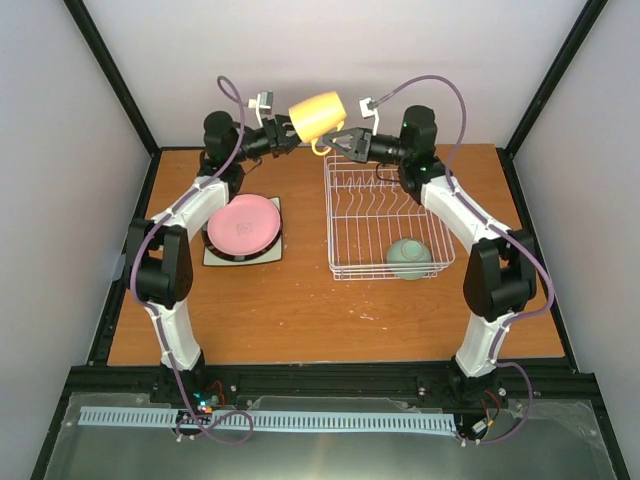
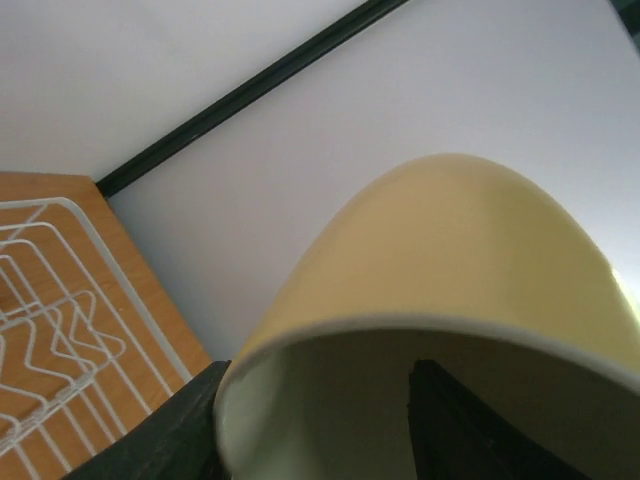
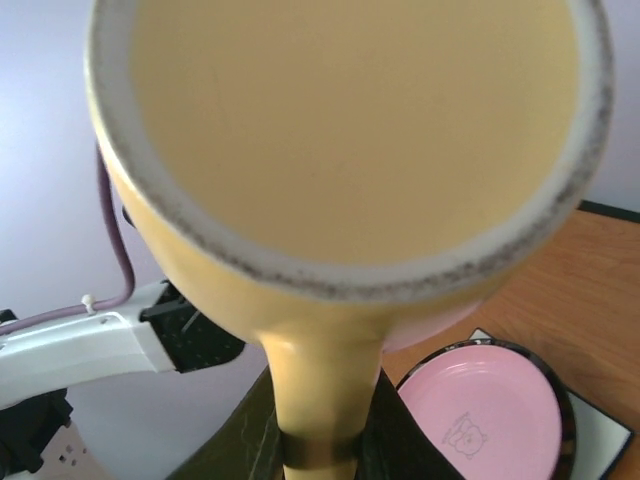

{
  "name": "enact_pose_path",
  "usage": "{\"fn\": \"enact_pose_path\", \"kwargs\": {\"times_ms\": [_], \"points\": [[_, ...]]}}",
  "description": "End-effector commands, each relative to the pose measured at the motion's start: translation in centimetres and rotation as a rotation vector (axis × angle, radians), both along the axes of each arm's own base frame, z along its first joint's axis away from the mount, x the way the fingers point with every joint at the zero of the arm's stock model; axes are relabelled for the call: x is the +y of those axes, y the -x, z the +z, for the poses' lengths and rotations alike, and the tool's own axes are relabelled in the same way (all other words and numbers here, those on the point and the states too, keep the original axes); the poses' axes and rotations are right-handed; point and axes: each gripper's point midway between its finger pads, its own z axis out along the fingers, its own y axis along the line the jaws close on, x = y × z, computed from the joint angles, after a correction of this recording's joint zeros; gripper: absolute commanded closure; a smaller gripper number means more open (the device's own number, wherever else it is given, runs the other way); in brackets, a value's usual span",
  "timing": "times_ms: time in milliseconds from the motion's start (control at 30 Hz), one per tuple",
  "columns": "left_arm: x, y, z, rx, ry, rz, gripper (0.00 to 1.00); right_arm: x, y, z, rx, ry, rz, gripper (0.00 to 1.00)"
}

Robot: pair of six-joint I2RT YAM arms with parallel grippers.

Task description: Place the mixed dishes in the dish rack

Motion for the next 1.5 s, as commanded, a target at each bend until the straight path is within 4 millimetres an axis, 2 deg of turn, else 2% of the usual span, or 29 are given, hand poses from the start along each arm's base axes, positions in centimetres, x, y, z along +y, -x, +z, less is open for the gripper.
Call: {"fn": "enact_pose_path", "kwargs": {"times_ms": [0, 167, 300, 333, 400, 767, 900, 1033, 1167, 1267, 1333, 1467], "points": [[1.2, 0.7, 3.3, -0.202, -0.135, 0.009, 0.53, -4.3, -2.3, 1.3, -0.034, 0.016, -0.185, 0.97], [1.2, 0.0, 3.6, -0.245, -0.191, 0.017, 0.52, -6.0, -2.6, 1.2, -0.029, 0.046, -0.248, 0.97], [1.5, -0.7, 3.6, -0.276, -0.258, 0.050, 0.52, -6.4, -2.3, 1.3, -0.022, 0.061, -0.270, 0.97], [1.8, -0.8, 3.6, -0.281, -0.273, 0.060, 0.52, -7.5, -2.8, 1.4, -0.023, 0.067, -0.296, 0.97], [2.2, -1.0, 3.6, -0.298, -0.301, 0.078, 0.51, -8.0, -2.8, 1.3, -0.018, 0.083, -0.309, 0.97], [3.3, -1.6, 2.5, -0.303, -0.383, 0.133, 0.51, -9.3, -2.6, 0.7, 0.005, 0.129, -0.355, 0.97], [4.5, -1.9, 1.5, -0.287, -0.446, 0.189, 0.51, -9.8, -2.4, -0.1, 0.011, 0.209, -0.374, 0.97], [7.0, -2.7, 1.1, -0.282, -0.545, 0.307, 0.52, -11.6, -1.8, -2.2, 0.009, 0.394, -0.443, 0.97], [10.0, -3.8, 0.2, -0.262, -0.675, 0.460, 0.52, -14.6, -0.2, -4.8, 0.036, 0.597, -0.559, 0.97], [11.4, -3.8, 0.0, -0.263, -0.730, 0.518, 0.51, -16.2, 1.7, -6.3, 0.035, 0.716, -0.619, 0.97], [12.1, -3.8, -0.4, -0.252, -0.756, 0.548, 0.51, -16.5, 3.0, -7.9, 0.041, 0.786, -0.622, 0.97], [13.4, -3.6, -2.0, -0.205, -0.797, 0.593, 0.51, -15.6, 5.5, -11.2, 0.043, 0.899, -0.580, 0.97]]}}
